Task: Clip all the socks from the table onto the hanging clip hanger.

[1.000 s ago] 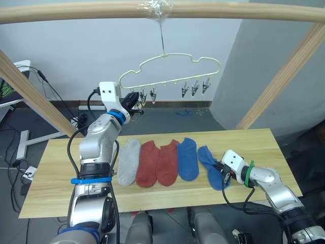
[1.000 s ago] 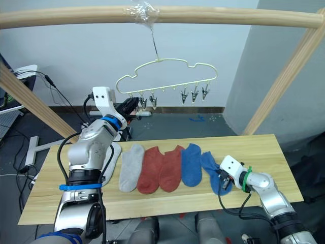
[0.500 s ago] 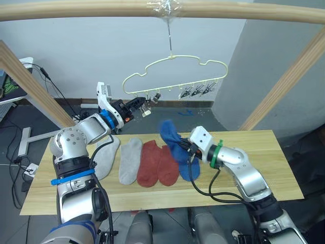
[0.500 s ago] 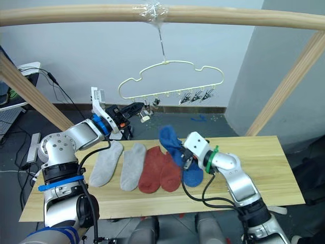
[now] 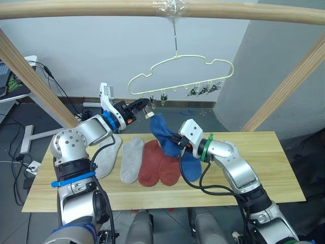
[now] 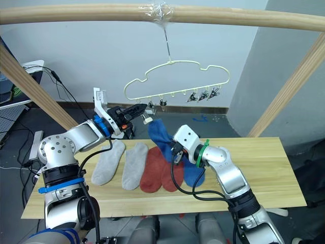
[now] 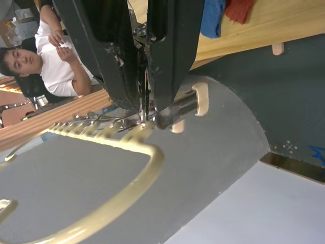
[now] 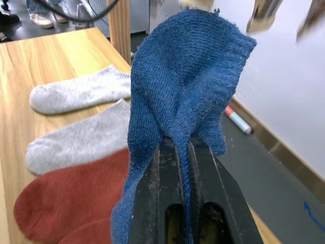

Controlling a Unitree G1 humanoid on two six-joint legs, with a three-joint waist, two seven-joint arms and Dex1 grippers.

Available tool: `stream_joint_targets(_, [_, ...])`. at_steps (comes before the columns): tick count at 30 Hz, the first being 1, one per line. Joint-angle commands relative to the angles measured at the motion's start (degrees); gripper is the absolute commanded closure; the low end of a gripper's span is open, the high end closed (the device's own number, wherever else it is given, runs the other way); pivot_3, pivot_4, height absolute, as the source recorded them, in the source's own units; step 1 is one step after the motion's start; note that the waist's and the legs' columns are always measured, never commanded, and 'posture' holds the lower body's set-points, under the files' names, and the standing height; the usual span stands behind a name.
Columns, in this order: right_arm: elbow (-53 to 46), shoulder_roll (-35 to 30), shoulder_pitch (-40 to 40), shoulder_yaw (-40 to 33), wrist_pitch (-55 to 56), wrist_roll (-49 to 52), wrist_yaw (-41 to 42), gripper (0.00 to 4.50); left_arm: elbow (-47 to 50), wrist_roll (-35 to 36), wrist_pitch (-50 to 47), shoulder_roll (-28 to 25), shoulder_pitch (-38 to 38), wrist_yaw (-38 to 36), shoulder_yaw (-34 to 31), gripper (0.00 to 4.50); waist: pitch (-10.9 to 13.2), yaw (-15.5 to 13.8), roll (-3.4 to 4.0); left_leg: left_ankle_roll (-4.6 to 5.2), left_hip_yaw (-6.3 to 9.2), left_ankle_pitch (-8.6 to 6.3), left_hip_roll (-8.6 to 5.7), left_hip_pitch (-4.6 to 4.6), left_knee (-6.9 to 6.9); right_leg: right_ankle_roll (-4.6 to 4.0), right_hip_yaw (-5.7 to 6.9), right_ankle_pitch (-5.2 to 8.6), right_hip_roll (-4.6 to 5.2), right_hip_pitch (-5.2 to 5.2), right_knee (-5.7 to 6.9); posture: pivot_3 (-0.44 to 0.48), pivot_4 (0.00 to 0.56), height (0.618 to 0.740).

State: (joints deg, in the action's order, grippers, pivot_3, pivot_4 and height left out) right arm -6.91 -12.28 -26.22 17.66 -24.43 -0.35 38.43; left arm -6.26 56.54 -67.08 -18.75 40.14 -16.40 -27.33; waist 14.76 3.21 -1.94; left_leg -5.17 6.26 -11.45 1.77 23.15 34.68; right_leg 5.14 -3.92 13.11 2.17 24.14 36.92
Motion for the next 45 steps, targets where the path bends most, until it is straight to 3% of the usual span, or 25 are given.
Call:
stream_joint_targets(1, [-1.77, 0.58, -1.24, -0.21, -0.34, 1.40, -0.24, 4.49, 2.19, 1.63, 0.25, -0.48, 0.09, -0.44, -0.03, 4.48, 0.00, -0.01, 0.00, 0.00, -0.01, 0.00, 0.00, 0.01, 0.00, 0.00, 0.00, 0.00, 0.00, 0.00, 0.00, 0.020, 0.217, 0.740])
stream_joint_targets(21, [-3.10, 2.19, -2.75, 0.61, -2.50, 2.80, -1.03, 4.49, 3.00, 0.66, 2.90, -1.56, -1.32, -3.05, 1.80, 4.48, 0.00, 0.01, 0.00, 0.00, 0.00, 0.00, 0.00, 0.01, 0.01, 0.00, 0.00, 0.00, 0.00, 0.01, 0.02, 0.018, 0.228, 0.740])
stream_joint_targets(32, [-1.44, 2.88, -3.65, 0.02, -2.61, 3.70, -1.50, 4.50, 5.22, 3.24, 1.99, -3.06, -3.10, -3.34, 0.98, 1.03, 0.00, 0.00, 0.00, 0.00, 0.00, 0.00, 0.00, 0.01, 0.01, 0.00, 0.00, 0.00, 0.01, 0.02, 0.03, 0.030, 0.232, 0.740])
stream_joint_targets(35, [0.52, 4.41, -3.87, -0.48, -2.64, 4.69, -2.30, 4.50, 6.08, 4.83, 1.82, -4.08, -4.68, 0.27, -2.40, 0.14, 0.00, 0.10, 0.00, 0.01, 0.00, 0.00, 0.00, 0.00, 0.00, -0.01, -0.01, 0.00, 0.01, 0.03, 0.02, 0.036, 0.233, 0.740])
stream_joint_targets(45, [6.45, 8.24, -6.05, -1.01, -1.64, 6.15, -2.93, 4.50, 12.80, 13.22, -1.44, -7.78, -11.65, 5.07, -6.37, 0.05, 0.03, -0.76, -0.04, 0.00, 0.04, 0.00, 0.01, 0.02, 0.00, -0.02, 0.02, 0.00, 0.01, 0.04, 0.04, 0.089, 0.238, 0.740])
